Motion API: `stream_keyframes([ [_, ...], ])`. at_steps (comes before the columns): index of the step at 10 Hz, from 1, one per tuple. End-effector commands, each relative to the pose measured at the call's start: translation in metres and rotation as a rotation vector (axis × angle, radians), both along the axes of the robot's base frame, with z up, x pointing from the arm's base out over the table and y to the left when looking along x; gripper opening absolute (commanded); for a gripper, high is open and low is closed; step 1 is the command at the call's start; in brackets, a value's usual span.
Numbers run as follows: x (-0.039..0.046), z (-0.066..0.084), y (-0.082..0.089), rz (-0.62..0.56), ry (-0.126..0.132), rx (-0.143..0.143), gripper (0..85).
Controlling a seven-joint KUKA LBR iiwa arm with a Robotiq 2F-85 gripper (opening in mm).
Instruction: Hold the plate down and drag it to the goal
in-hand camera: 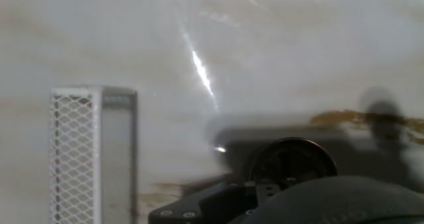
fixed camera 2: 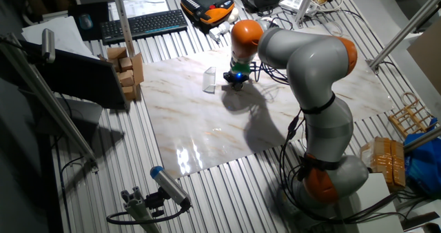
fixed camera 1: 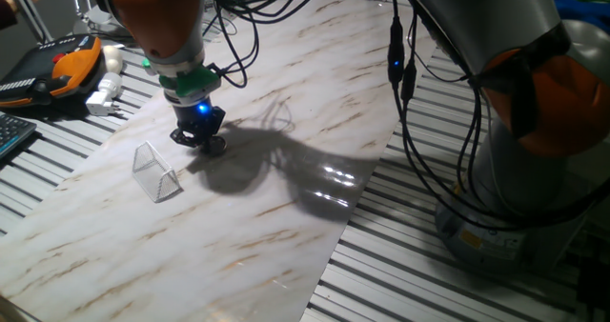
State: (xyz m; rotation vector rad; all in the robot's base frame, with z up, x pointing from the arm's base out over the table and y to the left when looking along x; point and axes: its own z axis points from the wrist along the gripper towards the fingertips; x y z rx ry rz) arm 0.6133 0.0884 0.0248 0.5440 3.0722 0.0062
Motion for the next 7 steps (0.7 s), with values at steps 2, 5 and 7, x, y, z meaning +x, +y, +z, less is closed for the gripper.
stream_keyframes([
  [2,0.0010,0.000,0.005,0.000,0.000,0.001,0.0],
  [5,0.0027,0.002,0.013,0.001,-0.003,0.000,0.0],
  [7,0.0035,0.002,0.017,0.003,-0.009,0.003,0.0],
])
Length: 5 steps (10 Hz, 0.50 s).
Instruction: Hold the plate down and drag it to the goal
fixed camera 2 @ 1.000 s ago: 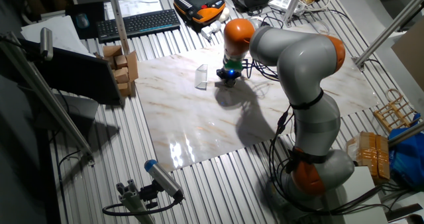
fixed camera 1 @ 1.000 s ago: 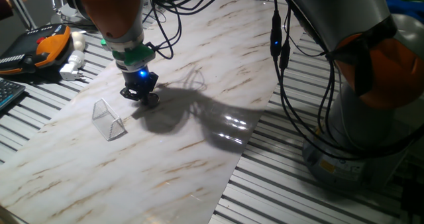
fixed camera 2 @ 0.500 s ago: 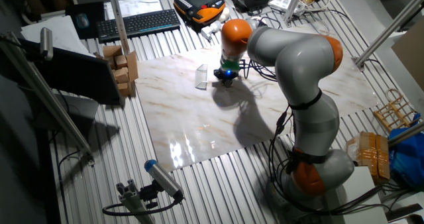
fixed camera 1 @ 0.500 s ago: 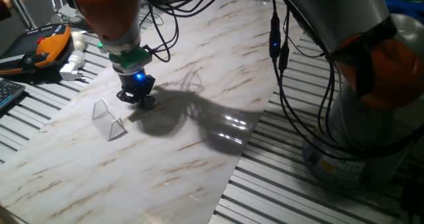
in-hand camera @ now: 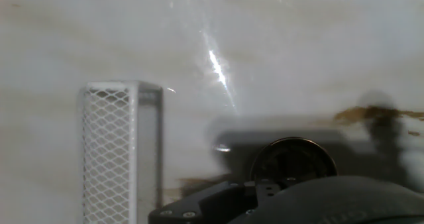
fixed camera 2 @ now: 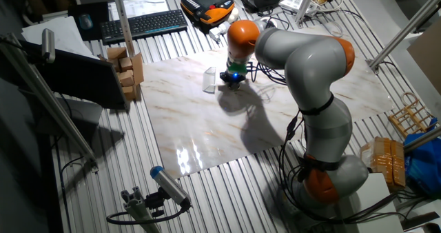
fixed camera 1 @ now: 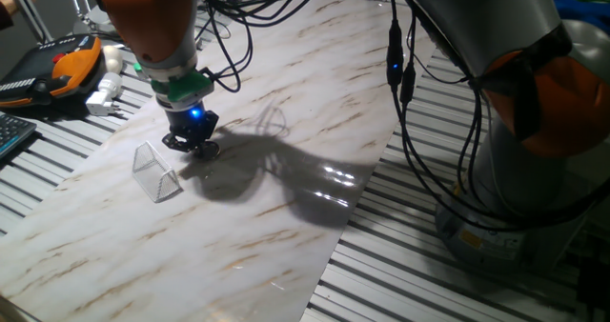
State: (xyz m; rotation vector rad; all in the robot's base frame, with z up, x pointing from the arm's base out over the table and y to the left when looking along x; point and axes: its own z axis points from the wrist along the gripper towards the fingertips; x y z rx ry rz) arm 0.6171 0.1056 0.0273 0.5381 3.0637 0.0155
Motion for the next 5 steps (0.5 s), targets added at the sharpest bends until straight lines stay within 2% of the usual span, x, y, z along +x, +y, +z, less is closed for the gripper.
stream_keyframes([
  [1,0.0001,-0.0007,0.0008,0.002,0.000,0.005,0.0],
  [5,0.0026,0.0006,0.0064,0.008,-0.002,0.012,0.0],
])
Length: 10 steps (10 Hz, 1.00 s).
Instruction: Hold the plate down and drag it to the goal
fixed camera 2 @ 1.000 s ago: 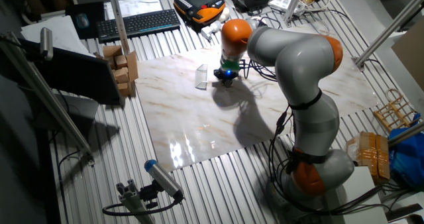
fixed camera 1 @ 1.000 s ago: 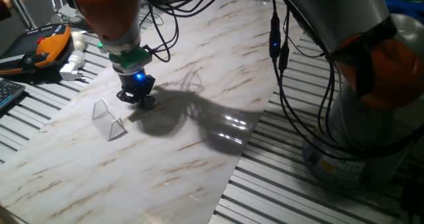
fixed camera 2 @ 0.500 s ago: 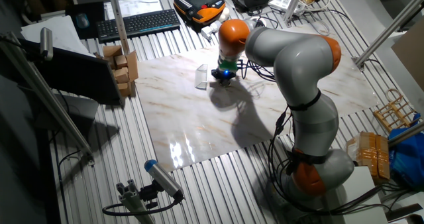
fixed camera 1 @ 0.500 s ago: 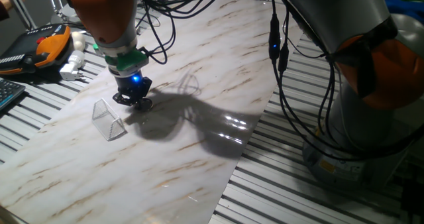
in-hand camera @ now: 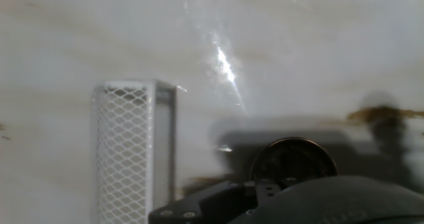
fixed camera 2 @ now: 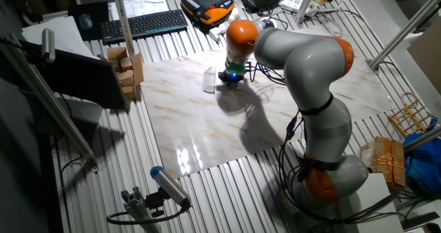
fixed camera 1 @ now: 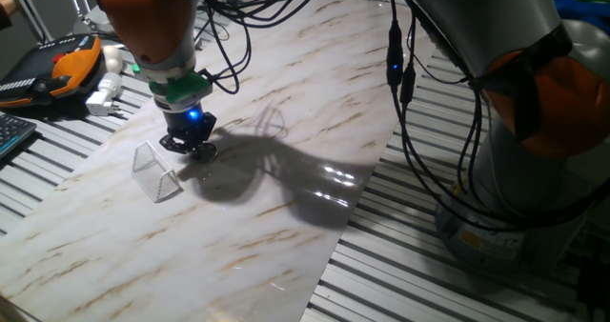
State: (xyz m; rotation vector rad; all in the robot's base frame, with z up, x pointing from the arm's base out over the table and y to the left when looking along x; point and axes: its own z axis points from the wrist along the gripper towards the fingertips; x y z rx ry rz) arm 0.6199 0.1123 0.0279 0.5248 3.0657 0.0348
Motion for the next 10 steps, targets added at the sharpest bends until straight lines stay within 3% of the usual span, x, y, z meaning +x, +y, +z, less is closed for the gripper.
stream_keyframes([
  [1,0.0009,0.000,0.001,0.002,-0.001,0.002,0.0],
  [10,0.0046,0.002,0.013,0.005,0.003,0.009,0.0],
])
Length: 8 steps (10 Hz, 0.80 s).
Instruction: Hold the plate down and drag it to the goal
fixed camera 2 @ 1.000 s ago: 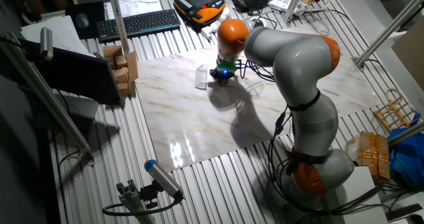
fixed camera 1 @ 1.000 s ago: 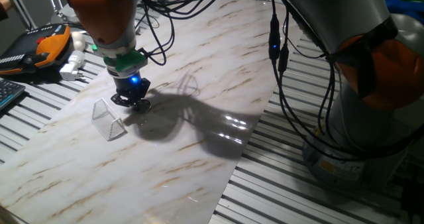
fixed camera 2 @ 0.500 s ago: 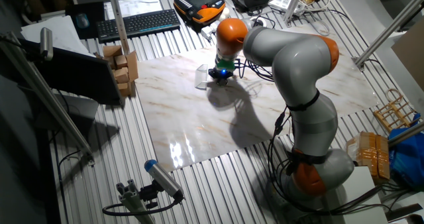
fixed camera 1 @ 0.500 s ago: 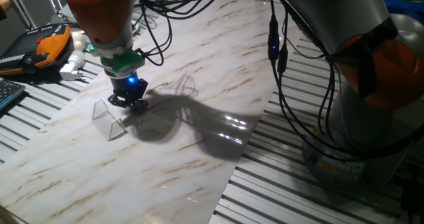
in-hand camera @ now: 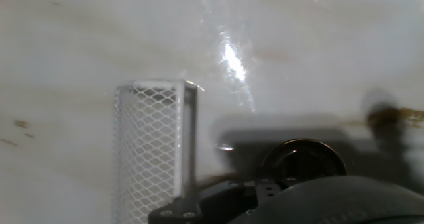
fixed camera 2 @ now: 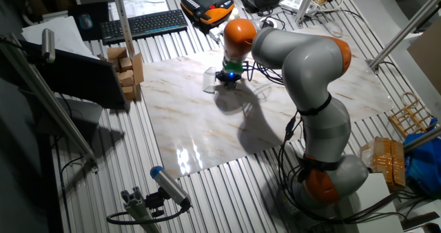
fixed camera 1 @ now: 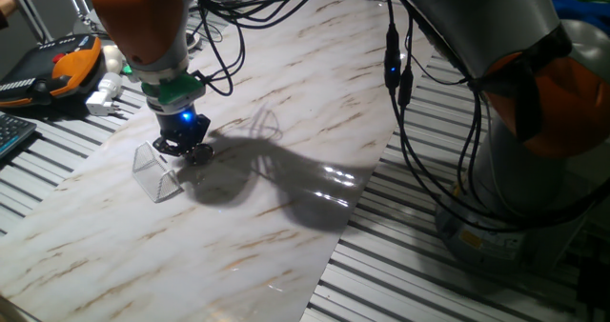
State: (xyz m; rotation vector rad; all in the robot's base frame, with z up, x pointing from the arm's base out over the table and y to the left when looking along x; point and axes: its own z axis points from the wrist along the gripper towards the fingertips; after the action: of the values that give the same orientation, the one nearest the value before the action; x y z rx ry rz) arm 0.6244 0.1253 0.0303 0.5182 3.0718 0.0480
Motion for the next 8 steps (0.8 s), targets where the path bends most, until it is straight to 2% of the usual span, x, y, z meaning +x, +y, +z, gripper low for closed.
stream_keyframes([
  [1,-0.0002,0.001,0.000,-0.001,0.000,0.002,0.0],
  [4,0.0003,0.009,-0.002,-0.004,0.008,-0.009,0.0],
  [5,0.0003,0.011,-0.004,-0.044,0.019,-0.007,0.0],
  [6,0.0016,0.013,-0.006,-0.157,0.042,0.022,0.0],
  [7,0.0033,0.017,-0.008,-0.273,0.067,0.034,0.0],
  [8,0.0028,0.020,-0.009,-0.315,0.064,0.037,0.0],
])
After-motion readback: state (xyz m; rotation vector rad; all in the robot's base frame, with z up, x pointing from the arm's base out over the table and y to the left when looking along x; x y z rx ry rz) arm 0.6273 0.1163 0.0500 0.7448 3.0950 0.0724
